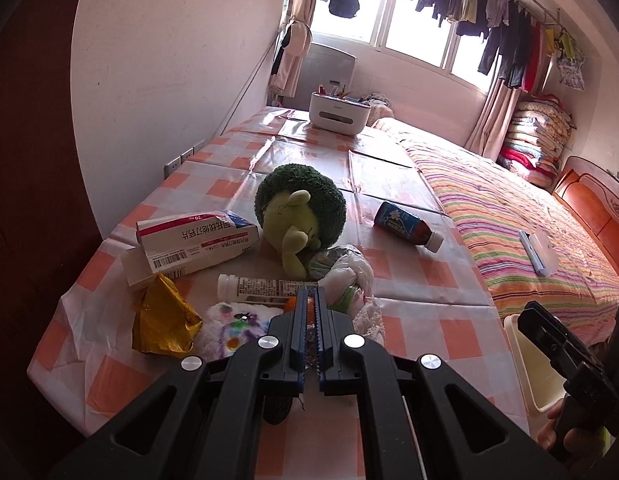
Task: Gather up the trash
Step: 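Move both grippers back to the table items, left toward the silver blister pack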
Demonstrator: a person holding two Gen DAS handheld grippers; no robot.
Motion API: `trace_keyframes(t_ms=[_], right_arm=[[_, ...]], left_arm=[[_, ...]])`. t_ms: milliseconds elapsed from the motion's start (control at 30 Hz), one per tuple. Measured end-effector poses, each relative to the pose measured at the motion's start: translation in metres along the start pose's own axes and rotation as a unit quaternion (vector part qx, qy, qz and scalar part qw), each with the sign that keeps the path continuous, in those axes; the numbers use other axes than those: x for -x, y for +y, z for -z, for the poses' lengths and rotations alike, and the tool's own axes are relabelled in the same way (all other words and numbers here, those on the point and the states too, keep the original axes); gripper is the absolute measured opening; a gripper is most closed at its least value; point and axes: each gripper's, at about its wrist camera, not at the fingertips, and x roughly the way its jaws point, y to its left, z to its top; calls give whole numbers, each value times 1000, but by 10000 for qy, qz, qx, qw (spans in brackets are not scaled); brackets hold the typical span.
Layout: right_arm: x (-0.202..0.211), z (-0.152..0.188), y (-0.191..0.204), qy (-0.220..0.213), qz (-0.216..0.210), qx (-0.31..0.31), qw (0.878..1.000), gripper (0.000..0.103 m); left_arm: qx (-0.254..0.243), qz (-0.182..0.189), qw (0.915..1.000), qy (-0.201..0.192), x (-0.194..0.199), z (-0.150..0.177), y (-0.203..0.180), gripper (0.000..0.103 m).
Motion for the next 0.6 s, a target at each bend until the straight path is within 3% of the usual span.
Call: trace_keyframes(t_ms=[167, 367, 500, 600], right_arm=[[-20, 9, 25, 295, -245, 264, 9989, 78], [-39, 18, 48, 544, -420, 455, 9966, 78], [-42, 19, 51, 596, -410, 475, 9962, 78], [-44, 19, 49, 622, -385, 422, 9964, 78]], left_arm=[[144, 145, 9998, 74, -5, 2, 13, 4], [-80, 374, 9993, -41, -5, 4, 5, 4], [-220, 466, 9982, 320, -23, 8, 1, 4], [-146, 499, 9980, 370, -28, 9, 2, 3]])
